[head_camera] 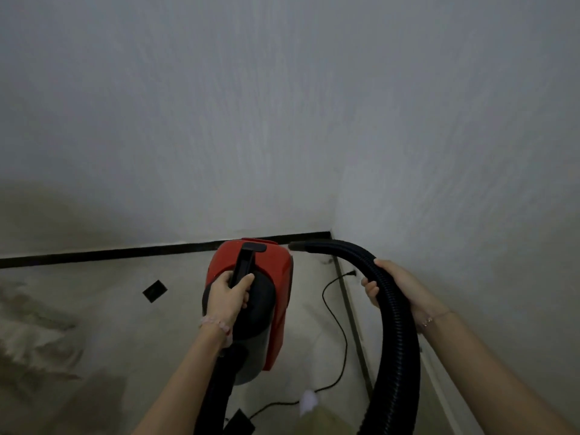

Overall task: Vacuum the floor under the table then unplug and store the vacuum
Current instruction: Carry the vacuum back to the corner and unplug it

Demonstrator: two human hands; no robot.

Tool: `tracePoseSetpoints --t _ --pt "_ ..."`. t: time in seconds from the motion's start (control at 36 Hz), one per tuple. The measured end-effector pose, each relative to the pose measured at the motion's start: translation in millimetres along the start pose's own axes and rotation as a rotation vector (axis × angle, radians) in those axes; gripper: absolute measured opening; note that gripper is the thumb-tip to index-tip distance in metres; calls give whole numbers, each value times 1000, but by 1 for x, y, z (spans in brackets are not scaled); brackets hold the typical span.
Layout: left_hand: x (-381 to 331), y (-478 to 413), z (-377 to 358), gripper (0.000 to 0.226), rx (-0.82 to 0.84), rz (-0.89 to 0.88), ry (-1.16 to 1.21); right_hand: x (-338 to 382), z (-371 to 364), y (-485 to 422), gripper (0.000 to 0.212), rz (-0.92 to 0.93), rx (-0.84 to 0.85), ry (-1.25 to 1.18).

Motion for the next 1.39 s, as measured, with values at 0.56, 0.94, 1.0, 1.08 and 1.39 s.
tracePoseSetpoints --t 0.56,0.94,1.0,1.08,1.39 --pt "-30 -302 -57 15 137 150 -80 151 -53 -228 29 -18 -127 -111" --pt "13 -501 -130 13 545 251 -521 169 -34 -377 25 56 -477 -133" --pt "28 -521 -146 11 583 263 -561 167 -24 -397 25 48 -504 -163" --pt "59 -551 -173 11 664 271 -652 161 -6 -429 27 17 -545 -180" --pt "209 -642 -269 53 898 289 -982 142 71 -561 17 81 -628 -92"
Point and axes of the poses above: each hand's wrist, its own y-axis away from the middle knuckle, its own z-axis out of the back of the hand, x = y × z, the point moved 6 cm from there along -y, towards the middle knuckle, and after that the axes turned 3 degrees about x, right-handed, at the moved point
